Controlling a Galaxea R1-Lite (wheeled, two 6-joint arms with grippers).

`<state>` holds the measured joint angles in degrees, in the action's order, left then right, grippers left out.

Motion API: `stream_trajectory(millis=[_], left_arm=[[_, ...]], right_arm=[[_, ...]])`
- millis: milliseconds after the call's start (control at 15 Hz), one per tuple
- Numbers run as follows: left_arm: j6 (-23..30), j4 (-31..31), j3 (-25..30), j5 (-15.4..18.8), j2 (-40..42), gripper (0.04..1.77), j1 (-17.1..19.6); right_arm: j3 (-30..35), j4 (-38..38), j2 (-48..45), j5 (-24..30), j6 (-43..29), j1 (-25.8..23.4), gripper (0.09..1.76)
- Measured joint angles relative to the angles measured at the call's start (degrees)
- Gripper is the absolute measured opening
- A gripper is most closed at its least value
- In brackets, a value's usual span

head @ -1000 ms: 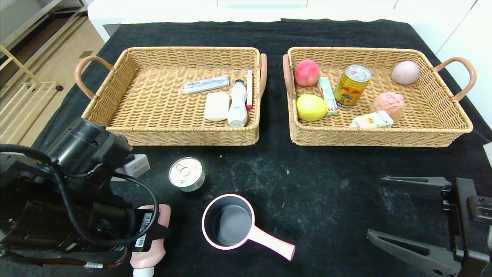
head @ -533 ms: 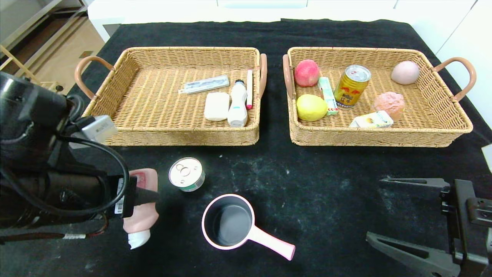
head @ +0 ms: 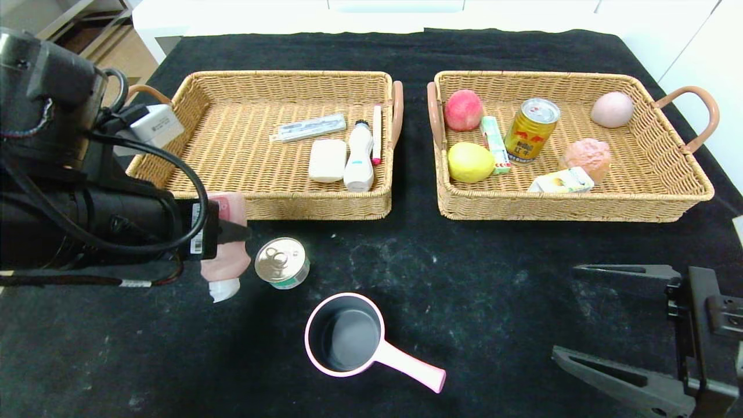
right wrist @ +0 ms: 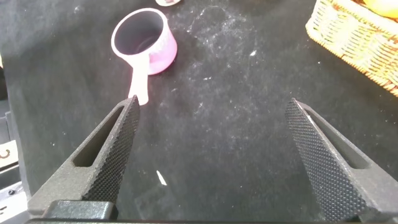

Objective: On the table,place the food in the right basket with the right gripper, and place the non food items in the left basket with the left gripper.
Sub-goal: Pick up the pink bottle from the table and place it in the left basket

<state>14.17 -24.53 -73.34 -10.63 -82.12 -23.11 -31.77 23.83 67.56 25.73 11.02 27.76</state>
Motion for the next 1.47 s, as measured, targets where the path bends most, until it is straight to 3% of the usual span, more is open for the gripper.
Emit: stream_trajectory(millis=[267,667,1067,1467], left_arm=[[-0.9,5.5,-4.7,0.2,-2.5,0.85,1.4],[-1.3,8.5,-14.1,0.4,-8.8,0.85,3.8],[-2.1,8.3,-27.2,1.7,-17.0,0.85,4.7],[-2.4,9.4,-33.0,2.0,-23.5,0.85,6.8]], right_arm=[[0.1,0.0,-0.2,-0.6,-0.4,0.0,1.71],[0.1,-0.1,-0.3,-0.8,-0.4,0.0,1.71],[0.2,-0.2,-0.3,-0.8,-0.3,0.0,1.71],[0.1,-0.2,-0.3,-0.8,-0.3,0.0,1.71]])
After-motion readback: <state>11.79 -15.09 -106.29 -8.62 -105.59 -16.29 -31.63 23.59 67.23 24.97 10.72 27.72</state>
